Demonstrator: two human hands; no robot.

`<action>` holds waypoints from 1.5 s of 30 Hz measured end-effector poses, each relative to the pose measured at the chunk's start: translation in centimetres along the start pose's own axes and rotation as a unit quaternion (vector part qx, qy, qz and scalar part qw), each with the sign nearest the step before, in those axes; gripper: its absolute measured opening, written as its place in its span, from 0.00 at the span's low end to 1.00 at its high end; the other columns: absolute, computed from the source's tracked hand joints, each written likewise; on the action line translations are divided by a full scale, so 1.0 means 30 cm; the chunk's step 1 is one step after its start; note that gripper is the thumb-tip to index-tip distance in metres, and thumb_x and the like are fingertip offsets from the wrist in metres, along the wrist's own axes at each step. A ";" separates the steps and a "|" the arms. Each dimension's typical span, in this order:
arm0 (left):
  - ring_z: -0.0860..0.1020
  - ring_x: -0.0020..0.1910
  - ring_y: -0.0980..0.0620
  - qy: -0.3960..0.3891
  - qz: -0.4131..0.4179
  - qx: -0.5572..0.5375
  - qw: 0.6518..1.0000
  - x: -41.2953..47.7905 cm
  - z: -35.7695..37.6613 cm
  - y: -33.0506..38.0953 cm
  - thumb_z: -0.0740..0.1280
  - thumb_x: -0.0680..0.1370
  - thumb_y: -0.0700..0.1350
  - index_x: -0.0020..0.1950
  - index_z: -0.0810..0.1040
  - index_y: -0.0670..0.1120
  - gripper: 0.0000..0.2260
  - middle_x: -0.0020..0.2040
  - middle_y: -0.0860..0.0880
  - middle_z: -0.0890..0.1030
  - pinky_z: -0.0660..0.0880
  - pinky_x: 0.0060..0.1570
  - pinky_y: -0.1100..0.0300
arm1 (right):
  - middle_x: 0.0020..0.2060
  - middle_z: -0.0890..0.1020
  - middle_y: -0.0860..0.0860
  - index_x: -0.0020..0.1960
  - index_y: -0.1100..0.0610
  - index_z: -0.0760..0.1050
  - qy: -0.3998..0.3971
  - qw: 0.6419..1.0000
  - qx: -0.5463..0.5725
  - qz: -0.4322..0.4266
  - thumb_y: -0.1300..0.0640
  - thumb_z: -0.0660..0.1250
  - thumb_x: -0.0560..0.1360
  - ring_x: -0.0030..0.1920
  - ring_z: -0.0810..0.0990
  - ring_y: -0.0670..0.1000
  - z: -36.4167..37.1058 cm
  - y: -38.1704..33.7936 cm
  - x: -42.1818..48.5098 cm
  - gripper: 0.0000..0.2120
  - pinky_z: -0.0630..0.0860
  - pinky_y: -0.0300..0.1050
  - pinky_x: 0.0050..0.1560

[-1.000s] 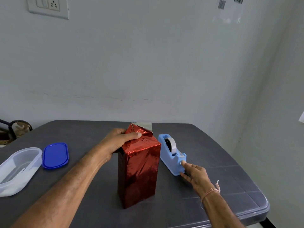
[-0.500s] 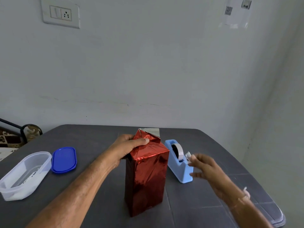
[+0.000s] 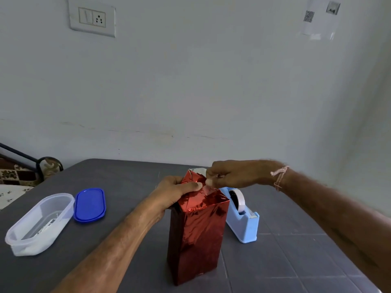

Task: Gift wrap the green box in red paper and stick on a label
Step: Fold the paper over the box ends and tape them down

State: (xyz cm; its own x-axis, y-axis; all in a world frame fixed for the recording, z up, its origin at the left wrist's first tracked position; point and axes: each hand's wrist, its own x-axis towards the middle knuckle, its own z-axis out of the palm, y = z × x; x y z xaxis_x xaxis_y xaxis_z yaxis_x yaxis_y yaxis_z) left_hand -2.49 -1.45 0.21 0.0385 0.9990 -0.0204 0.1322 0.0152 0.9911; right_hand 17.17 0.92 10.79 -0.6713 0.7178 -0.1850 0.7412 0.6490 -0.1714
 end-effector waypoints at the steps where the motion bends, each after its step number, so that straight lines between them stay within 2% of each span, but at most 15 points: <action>1: 0.86 0.38 0.53 0.002 0.000 0.000 1.000 0.001 0.001 -0.001 0.77 0.74 0.53 0.52 0.86 0.45 0.13 0.43 0.47 0.88 0.78 0.38 0.62 | 0.57 0.76 0.59 0.55 0.62 0.75 -0.003 1.000 -0.011 0.002 0.47 0.60 0.85 0.55 0.76 0.56 0.005 -0.002 0.008 0.17 0.73 0.54 0.62; 7: 0.85 0.37 0.53 0.000 0.004 -0.012 1.000 0.005 0.002 -0.003 0.77 0.75 0.50 0.55 0.85 0.42 0.15 0.44 0.45 0.88 0.78 0.35 0.64 | 0.46 0.76 0.44 0.52 0.53 0.77 0.024 0.993 -0.114 0.019 0.39 0.62 0.82 0.49 0.77 0.49 0.046 -0.001 0.038 0.16 0.76 0.51 0.55; 11: 0.86 0.38 0.53 -0.003 -0.001 -0.015 1.000 0.010 0.004 -0.001 0.77 0.75 0.50 0.55 0.85 0.44 0.13 0.44 0.46 0.88 0.79 0.35 0.65 | 0.50 0.80 0.46 0.53 0.50 0.80 0.066 0.976 -0.204 0.039 0.33 0.63 0.78 0.48 0.78 0.49 0.041 -0.012 0.048 0.22 0.71 0.47 0.46; 15: 0.86 0.38 0.52 -0.002 -0.004 -0.009 1.000 0.009 0.003 -0.002 0.77 0.74 0.51 0.54 0.85 0.44 0.14 0.45 0.45 0.88 0.79 0.35 0.64 | 0.49 0.78 0.49 0.54 0.53 0.78 0.097 0.958 -0.256 0.079 0.25 0.63 0.72 0.48 0.78 0.52 0.036 0.002 0.058 0.32 0.67 0.48 0.47; 17: 0.86 0.39 0.52 0.001 -0.004 -0.010 1.000 0.008 0.003 -0.005 0.77 0.74 0.51 0.54 0.86 0.43 0.14 0.45 0.45 0.88 0.78 0.36 0.64 | 0.48 0.79 0.49 0.52 0.57 0.76 0.094 0.969 -0.190 0.124 0.22 0.63 0.69 0.48 0.79 0.52 0.033 0.026 0.049 0.38 0.69 0.48 0.46; 19: 0.86 0.41 0.50 0.003 -0.001 -0.012 1.000 0.008 0.004 -0.004 0.77 0.74 0.51 0.55 0.86 0.43 0.14 0.46 0.46 0.88 0.78 0.37 0.63 | 0.43 0.79 0.48 0.48 0.58 0.73 0.069 0.987 0.012 0.142 0.27 0.68 0.71 0.43 0.76 0.49 0.062 0.060 0.032 0.32 0.67 0.47 0.43; 21: 0.87 0.42 0.50 0.002 0.000 -0.012 1.000 0.002 0.008 -0.001 0.77 0.74 0.51 0.54 0.86 0.44 0.14 0.46 0.46 0.88 0.78 0.38 0.63 | 0.41 0.77 0.47 0.50 0.57 0.75 0.063 0.965 0.198 0.161 0.33 0.72 0.73 0.41 0.74 0.48 0.106 0.085 0.010 0.26 0.67 0.44 0.42; 23: 0.87 0.41 0.51 0.005 -0.001 -0.014 1.000 -0.004 0.012 0.005 0.77 0.74 0.51 0.54 0.86 0.44 0.13 0.45 0.46 0.88 0.78 0.38 0.63 | 0.46 0.80 0.47 0.58 0.54 0.76 0.070 0.939 0.280 0.184 0.36 0.73 0.73 0.43 0.77 0.46 0.145 0.108 -0.011 0.24 0.69 0.42 0.42; 26: 0.87 0.42 0.51 0.009 -0.006 -0.012 1.000 -0.008 0.014 0.010 0.77 0.74 0.51 0.54 0.86 0.45 0.13 0.46 0.46 0.88 0.79 0.39 0.63 | 0.56 0.81 0.49 0.61 0.49 0.74 0.109 0.906 0.362 0.192 0.41 0.77 0.71 0.49 0.80 0.47 0.166 0.129 -0.025 0.24 0.71 0.46 0.45; 31: 0.86 0.42 0.50 0.022 -0.011 -0.015 1.000 -0.012 0.013 0.010 0.77 0.74 0.52 0.54 0.86 0.44 0.14 0.46 0.46 0.88 0.79 0.40 0.61 | 0.56 0.81 0.50 0.60 0.46 0.71 0.129 0.900 0.372 0.188 0.29 0.75 0.65 0.47 0.77 0.46 0.213 0.071 -0.006 0.32 0.70 0.44 0.42; 34: 0.86 0.41 0.50 0.030 -0.015 -0.015 0.999 -0.018 0.021 0.010 0.77 0.74 0.51 0.54 0.86 0.44 0.14 0.46 0.45 0.88 0.78 0.38 0.61 | 0.58 0.79 0.48 0.64 0.46 0.69 0.134 0.893 0.384 0.191 0.33 0.75 0.68 0.49 0.76 0.45 0.239 0.067 -0.004 0.31 0.69 0.41 0.40; 37: 0.86 0.40 0.51 0.043 -0.013 -0.014 0.999 -0.026 0.021 0.005 0.77 0.74 0.52 0.53 0.86 0.45 0.13 0.46 0.46 0.88 0.77 0.39 0.61 | 0.57 0.80 0.46 0.67 0.45 0.68 0.152 0.876 0.437 0.138 0.38 0.78 0.69 0.56 0.79 0.45 0.256 0.105 -0.028 0.32 0.73 0.43 0.45; 39: 0.86 0.41 0.51 0.056 -0.010 -0.019 0.998 -0.032 0.018 0.003 0.77 0.74 0.51 0.52 0.86 0.46 0.11 0.46 0.46 0.88 0.79 0.43 0.59 | 0.56 0.81 0.48 0.65 0.46 0.72 0.220 0.843 0.472 0.131 0.39 0.77 0.70 0.52 0.81 0.46 0.302 0.161 -0.047 0.28 0.76 0.42 0.43; 42: 0.86 0.42 0.51 0.068 -0.007 -0.025 0.997 -0.036 0.020 0.002 0.77 0.74 0.52 0.51 0.86 0.47 0.10 0.45 0.47 0.88 0.78 0.46 0.59 | 0.52 0.84 0.51 0.58 0.50 0.78 0.351 0.792 0.450 0.216 0.45 0.73 0.77 0.47 0.83 0.48 0.415 0.293 -0.063 0.14 0.80 0.44 0.45; 45: 0.85 0.39 0.53 0.075 -0.006 -0.025 0.997 -0.038 0.034 0.004 0.77 0.74 0.51 0.49 0.86 0.47 0.09 0.42 0.48 0.88 0.77 0.44 0.59 | 0.49 0.84 0.50 0.52 0.54 0.81 0.349 0.793 0.397 0.304 0.48 0.69 0.79 0.52 0.83 0.52 0.511 0.423 -0.064 0.10 0.82 0.53 0.54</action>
State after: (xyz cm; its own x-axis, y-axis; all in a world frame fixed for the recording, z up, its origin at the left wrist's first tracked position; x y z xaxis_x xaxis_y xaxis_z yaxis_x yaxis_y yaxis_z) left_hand -1.50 -2.63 0.21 -0.1117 0.9936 -0.0167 0.0812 0.0259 0.9964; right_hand 27.81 3.90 -5.87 0.1789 0.9817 0.0657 0.5053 -0.0343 -0.8623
